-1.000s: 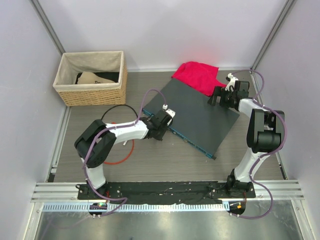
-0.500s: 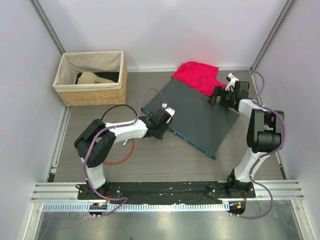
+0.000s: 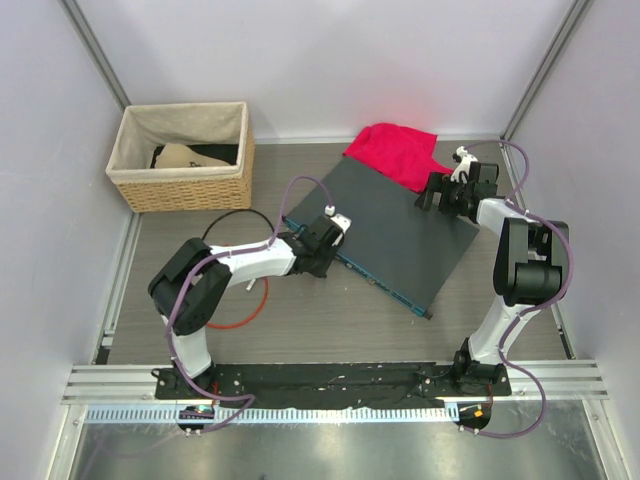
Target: Insert the plug into the switch port
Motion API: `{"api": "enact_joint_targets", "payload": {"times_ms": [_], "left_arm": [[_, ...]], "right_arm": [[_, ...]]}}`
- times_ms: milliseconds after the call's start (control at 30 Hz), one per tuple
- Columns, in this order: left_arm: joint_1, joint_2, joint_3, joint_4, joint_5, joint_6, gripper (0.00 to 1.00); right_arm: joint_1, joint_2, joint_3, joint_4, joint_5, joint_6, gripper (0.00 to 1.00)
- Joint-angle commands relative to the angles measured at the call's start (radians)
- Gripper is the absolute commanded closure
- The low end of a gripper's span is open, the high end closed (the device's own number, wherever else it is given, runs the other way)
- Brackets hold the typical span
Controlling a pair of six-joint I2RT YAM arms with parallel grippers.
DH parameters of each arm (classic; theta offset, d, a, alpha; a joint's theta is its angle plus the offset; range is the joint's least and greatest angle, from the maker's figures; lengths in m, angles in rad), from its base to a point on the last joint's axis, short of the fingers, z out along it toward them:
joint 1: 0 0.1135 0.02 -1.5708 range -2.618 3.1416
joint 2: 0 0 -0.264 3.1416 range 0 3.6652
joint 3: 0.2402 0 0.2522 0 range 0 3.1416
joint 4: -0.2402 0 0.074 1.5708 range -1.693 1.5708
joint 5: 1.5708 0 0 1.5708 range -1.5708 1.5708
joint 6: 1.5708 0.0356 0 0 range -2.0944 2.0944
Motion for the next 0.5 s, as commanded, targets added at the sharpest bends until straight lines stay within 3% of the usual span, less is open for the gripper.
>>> {"api": "enact_joint_targets", "payload": {"times_ms": [0, 467], "left_arm": [[0.018, -0.045, 0.031, 0.044, 0.0, -0.018, 1.0], [0.024, -0.049, 0.04, 0.049, 0.061, -0.032, 1.0]], "right_arm": [[0.019, -0.04, -0.025, -0.028, -0.046, 0.037, 0.02], [0.021, -0.043, -0.03, -0.019, -0.045, 0.041, 0.01]]}}
